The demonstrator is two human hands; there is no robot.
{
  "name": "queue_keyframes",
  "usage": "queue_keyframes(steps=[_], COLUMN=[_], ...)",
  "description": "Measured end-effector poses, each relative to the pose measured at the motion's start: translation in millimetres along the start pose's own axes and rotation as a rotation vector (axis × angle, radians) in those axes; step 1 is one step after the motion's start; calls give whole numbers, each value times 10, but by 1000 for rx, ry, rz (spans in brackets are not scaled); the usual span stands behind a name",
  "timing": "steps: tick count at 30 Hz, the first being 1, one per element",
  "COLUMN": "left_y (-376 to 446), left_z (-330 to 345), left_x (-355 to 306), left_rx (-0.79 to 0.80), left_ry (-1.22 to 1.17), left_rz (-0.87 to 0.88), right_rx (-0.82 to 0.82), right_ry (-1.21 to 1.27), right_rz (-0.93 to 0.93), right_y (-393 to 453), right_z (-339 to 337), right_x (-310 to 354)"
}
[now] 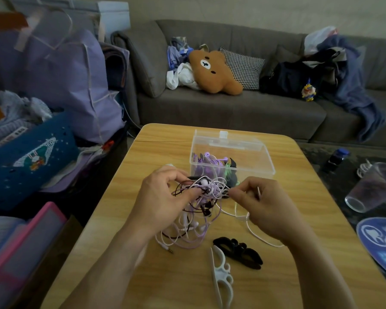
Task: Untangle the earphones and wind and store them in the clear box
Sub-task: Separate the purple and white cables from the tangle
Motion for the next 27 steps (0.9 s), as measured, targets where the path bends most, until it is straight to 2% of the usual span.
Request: queue_keyframes(steps=[3, 6, 9, 11, 15, 17, 20, 23, 27], left_y=[19, -20, -142, -188, -133, -102, -69, -40, -36], left_z=[-46, -21, 39, 110, 161, 140, 95, 46, 10], left_x=[28, -13, -261, -371, -275, -218, -149, -92, -122], left_rx=[2, -24, -82, -51, 45, 79, 59, 29, 16], left_ry=[-11, 1, 95, 99, 26, -21, -74, -127, -49], left_rz=[-21, -26, 157, 242, 144, 104, 40, -26, -58], right_rx=[-58, -103, -103, -88, -97, -84, -57, -50, -22], right_ry=[-128, -153, -104, -53, 45, 180, 333, 381, 333], right_rz=[-23, -77, -173, -208, -213, -200, -184, -182, -211], right_y=[-4, -4, -17, -23, 9, 26, 42, 38, 10], right_z=[4, 95, 220, 281, 299, 293, 306, 323, 336], right_x=[28, 104, 204, 242, 193, 153, 133, 144, 202])
Point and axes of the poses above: each hand's wrist, its own y-axis towards the middle knuckle, its own z-axis out of the palm, x = y × z, the point moved 5 cm from there along y, towards the middle knuckle, and after that the axes turned 11 degrees about x, right-handed, at the moved point
